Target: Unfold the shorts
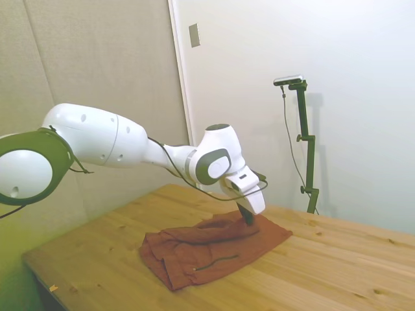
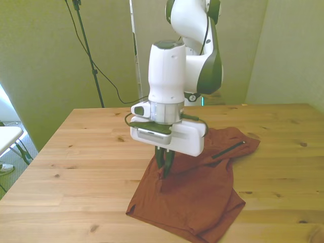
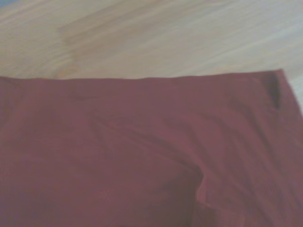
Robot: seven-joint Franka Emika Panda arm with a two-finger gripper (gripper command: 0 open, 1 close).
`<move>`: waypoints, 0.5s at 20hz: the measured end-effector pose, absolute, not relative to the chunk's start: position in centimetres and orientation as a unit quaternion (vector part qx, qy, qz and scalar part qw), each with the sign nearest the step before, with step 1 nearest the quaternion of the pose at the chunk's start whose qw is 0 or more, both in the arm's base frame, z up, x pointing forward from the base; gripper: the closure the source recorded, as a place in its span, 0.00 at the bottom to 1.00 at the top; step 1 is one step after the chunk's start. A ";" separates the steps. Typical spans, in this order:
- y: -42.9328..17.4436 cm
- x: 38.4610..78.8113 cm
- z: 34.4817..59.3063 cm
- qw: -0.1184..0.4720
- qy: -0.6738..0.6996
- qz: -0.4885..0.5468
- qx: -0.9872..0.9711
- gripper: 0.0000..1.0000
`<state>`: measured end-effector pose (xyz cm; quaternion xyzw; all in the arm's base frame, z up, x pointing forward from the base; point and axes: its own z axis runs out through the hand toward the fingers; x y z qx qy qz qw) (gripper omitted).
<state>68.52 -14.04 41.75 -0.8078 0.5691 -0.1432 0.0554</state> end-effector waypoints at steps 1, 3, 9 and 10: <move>-12.8 68.7 42.4 0.062 0.556 -0.148 -0.816 1.00; -10.0 69.3 43.8 0.075 0.529 -0.159 -0.830 1.00; -1.9 72.1 47.1 0.093 0.472 -0.181 -0.858 1.00; -0.6 72.6 47.1 0.091 0.463 -0.181 -0.863 1.00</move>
